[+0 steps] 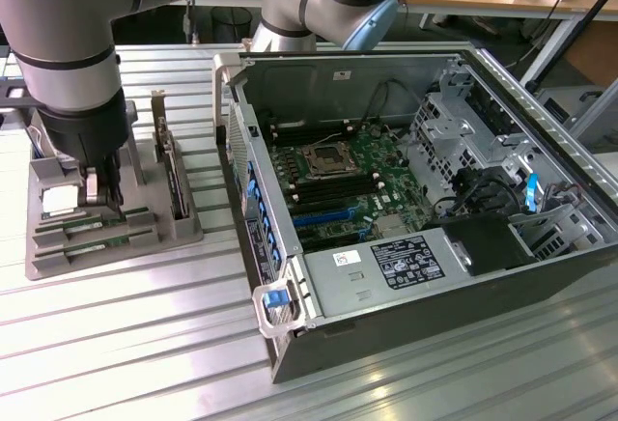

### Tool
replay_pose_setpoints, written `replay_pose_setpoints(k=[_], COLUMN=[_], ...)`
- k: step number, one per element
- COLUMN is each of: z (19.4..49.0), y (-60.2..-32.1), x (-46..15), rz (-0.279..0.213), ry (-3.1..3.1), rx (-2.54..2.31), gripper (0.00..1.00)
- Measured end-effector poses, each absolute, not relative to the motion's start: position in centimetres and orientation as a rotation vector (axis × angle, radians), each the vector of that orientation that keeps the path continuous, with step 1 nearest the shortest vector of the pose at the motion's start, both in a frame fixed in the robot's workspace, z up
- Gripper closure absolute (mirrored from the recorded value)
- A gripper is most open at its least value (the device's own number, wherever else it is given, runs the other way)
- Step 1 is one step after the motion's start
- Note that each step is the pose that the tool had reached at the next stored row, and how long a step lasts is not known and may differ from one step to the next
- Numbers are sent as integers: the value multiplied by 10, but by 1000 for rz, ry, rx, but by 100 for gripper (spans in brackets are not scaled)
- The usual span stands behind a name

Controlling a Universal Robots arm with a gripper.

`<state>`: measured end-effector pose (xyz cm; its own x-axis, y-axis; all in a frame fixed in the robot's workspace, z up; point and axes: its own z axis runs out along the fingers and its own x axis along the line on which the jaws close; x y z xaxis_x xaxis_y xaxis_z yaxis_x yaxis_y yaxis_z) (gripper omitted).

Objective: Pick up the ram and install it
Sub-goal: 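Pick up the ram and move it above insertion slot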

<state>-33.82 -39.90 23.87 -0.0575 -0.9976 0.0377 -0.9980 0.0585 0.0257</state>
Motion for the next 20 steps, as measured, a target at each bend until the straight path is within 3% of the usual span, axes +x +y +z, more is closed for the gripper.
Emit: replay_pose_setpoints(k=[20], z=[218], y=[-409], x=[-349], rz=[16], ry=[-2176], rx=[2202], gripper=[70])
